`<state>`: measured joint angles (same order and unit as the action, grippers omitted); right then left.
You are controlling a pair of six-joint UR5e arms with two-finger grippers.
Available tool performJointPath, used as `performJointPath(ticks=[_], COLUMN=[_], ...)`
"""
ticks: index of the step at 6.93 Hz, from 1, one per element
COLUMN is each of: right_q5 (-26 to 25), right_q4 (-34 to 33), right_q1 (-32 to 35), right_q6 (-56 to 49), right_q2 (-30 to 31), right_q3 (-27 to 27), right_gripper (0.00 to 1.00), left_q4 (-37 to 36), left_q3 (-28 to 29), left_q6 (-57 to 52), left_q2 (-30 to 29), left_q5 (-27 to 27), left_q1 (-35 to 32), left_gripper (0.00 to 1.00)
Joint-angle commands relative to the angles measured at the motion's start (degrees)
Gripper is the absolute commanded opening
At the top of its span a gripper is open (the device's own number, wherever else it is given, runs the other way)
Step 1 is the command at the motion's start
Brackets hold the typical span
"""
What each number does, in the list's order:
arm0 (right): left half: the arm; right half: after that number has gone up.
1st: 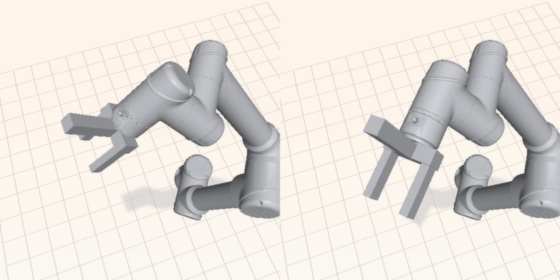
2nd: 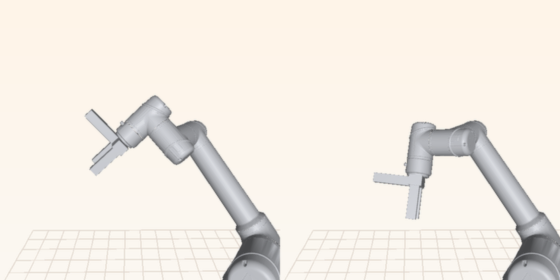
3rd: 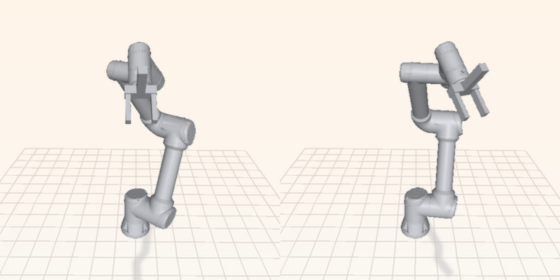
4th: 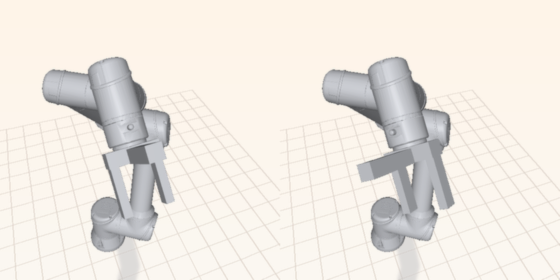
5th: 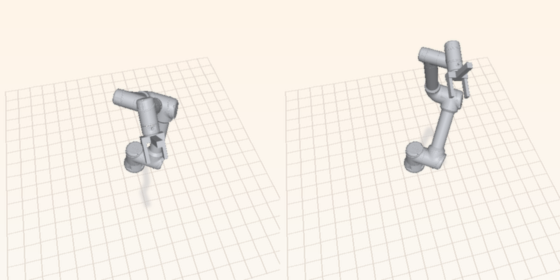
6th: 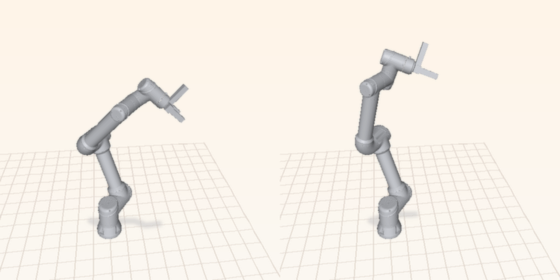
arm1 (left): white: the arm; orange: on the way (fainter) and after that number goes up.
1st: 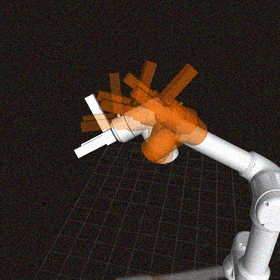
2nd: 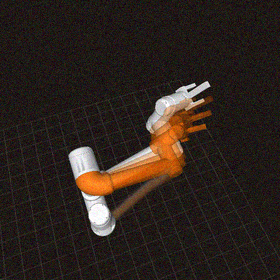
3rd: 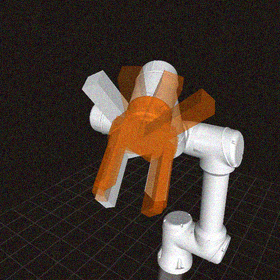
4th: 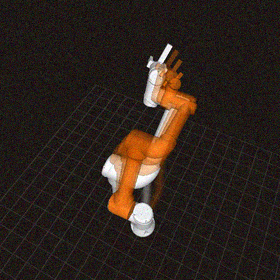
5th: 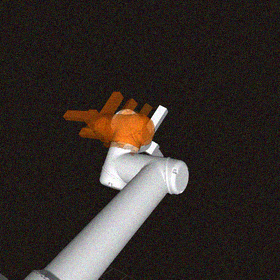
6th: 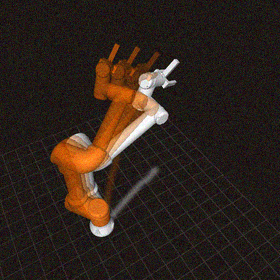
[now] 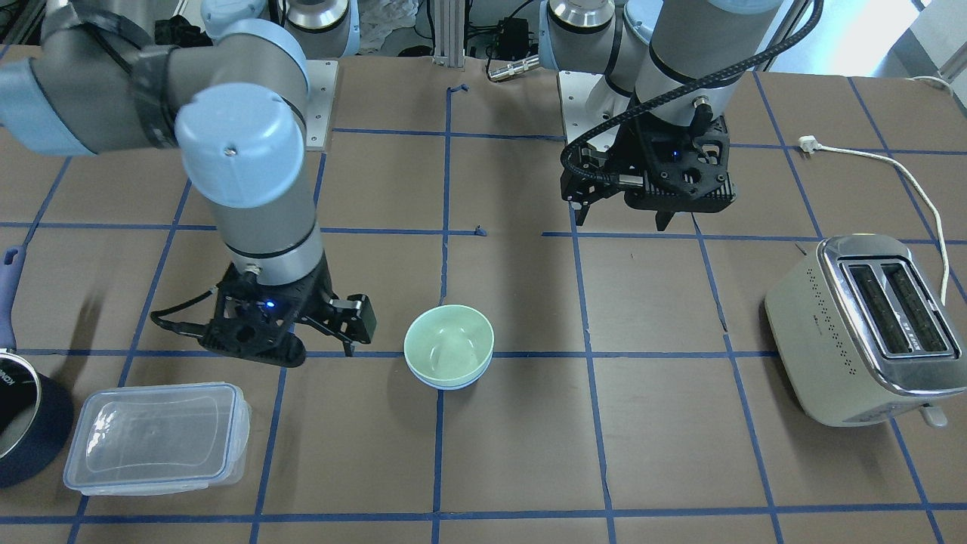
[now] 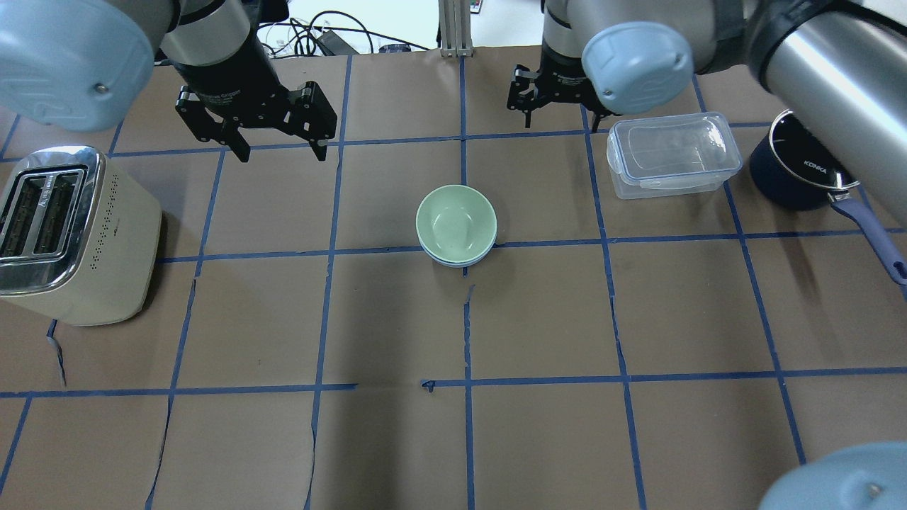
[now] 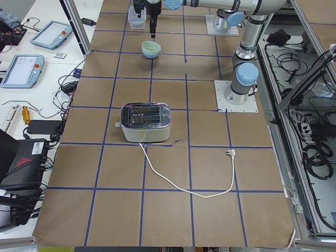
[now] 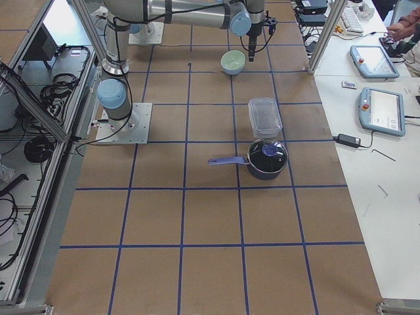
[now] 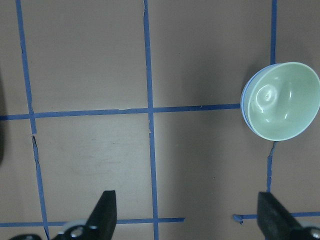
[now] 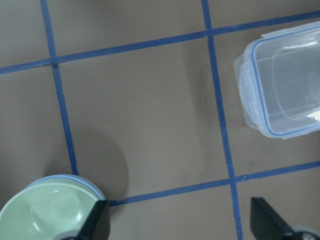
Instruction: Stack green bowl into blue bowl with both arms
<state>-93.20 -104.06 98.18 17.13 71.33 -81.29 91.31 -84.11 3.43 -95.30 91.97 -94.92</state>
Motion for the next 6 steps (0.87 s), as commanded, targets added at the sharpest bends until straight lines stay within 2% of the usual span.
performJointPath(ticks=[1,2,3,4,6], right_q5=[0.0,0.3,2.8,3.1,3.1], right_q4=[6.3,6.1,6.8,8.2,8.1], right_q1=[-3.2,-5.4,-7.8,-8.4,-8.6], right_q6=[-5.8,-10.1,-14.8,-15.0,-15.7], right_q2=[6.5,9.7,13.2,15.3,15.5], right_q3=[-3.8,-6.6,-8.3,-9.4,-10.4], right_gripper=[0.99,1.00,1.00,1.00,1.00], left_q4=[0.0,0.0,0.0,0.1,0.0], left_q3=[0.0,0.0,0.0,0.0,-0.1], left_q6=[0.0,0.0,-0.1,0.0,-0.1], left_q2=[0.0,0.0,-0.1,0.0,0.0], left_q5=[0.0,0.0,0.0,0.0,0.0], left_q1=[0.0,0.0,0.0,0.1,0.0], left_gripper=[1.00,1.00,1.00,1.00,1.00])
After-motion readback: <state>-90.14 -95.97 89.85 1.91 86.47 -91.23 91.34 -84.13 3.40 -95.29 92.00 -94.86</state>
